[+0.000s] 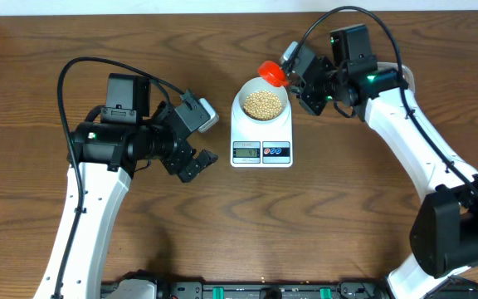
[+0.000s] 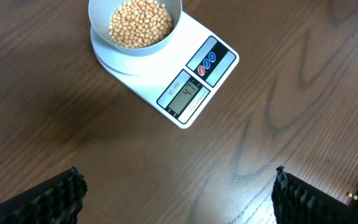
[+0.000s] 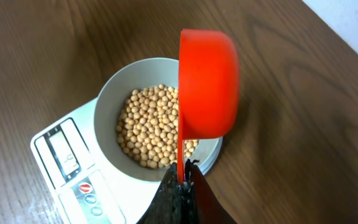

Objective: Scoop item into bowl and weigh 50g on scale
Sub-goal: 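Hold the scoop tilted over the bowl to empty it, then move the empty red scoop right back to the soybean tub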

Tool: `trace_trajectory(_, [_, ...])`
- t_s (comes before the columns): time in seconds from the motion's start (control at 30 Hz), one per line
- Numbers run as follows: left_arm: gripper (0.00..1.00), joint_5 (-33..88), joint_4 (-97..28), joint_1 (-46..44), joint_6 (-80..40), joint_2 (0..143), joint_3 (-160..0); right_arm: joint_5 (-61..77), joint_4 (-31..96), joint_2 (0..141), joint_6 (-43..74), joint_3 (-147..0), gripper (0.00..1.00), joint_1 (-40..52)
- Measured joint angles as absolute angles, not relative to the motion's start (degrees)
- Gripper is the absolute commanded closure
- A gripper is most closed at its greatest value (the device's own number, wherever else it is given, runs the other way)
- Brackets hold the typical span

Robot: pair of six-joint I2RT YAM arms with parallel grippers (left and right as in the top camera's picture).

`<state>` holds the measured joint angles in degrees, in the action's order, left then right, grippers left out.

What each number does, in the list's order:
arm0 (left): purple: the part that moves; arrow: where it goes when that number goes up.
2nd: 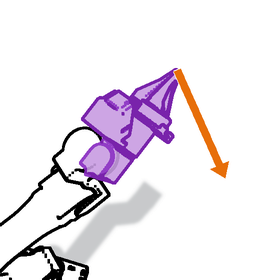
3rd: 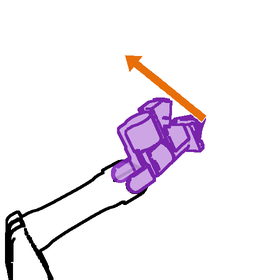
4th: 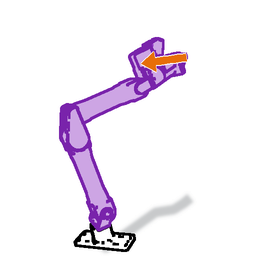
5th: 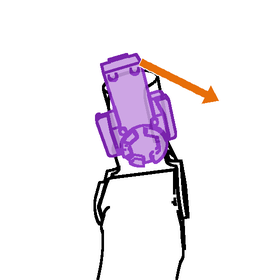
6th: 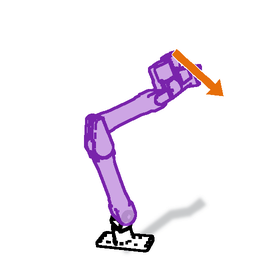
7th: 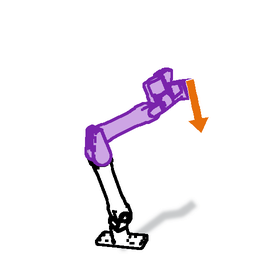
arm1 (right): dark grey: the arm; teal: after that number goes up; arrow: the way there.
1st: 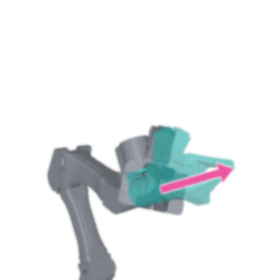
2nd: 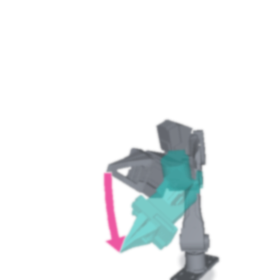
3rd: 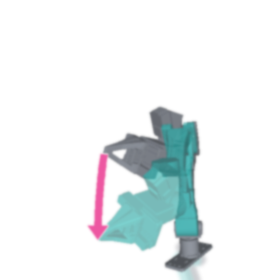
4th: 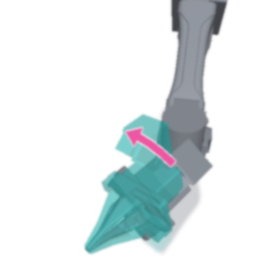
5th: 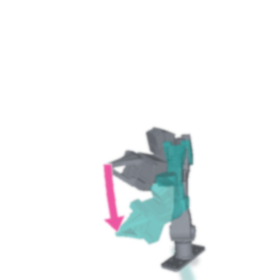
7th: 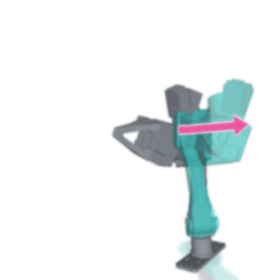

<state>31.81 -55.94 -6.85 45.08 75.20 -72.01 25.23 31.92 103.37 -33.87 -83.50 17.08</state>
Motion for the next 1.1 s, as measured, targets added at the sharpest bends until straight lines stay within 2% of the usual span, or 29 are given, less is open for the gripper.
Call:
trace_trajectory(0.17, [0.02, 31.8, -55.9, -6.9, 45.1, 75.2, -72.0, 23.1, 32.1, 102.5, -33.9, -83.5, 0.99, 16.6])
trace_trajectory(0.4, [0.02, 31.8, -55.9, -6.9, 45.1, 75.2, -72.0, 4.6, 35.9, 96.1, -33.7, -83.5, 0.99, 9.3])
trace_trajectory(0.63, [0.02, 31.8, -55.9, -6.9, 45.1, 75.2, -72.0, -8.1, 41.4, 96.7, -33.6, -83.5, 0.99, 5.6])
trace_trajectory(0.83, [0.02, 31.8, -55.9, -6.9, 45.1, 75.2, -72.0, -11.2, 40.9, 96.7, -33.5, -81.2, 0.99, 3.2])
trace_trajectory(1.1, [0.02, 31.8, -55.9, -6.9, 45.1, 75.2, -72.0, -12.1, 31.9, 96.8, -33.4, -71.1, 0.99, 1.6])
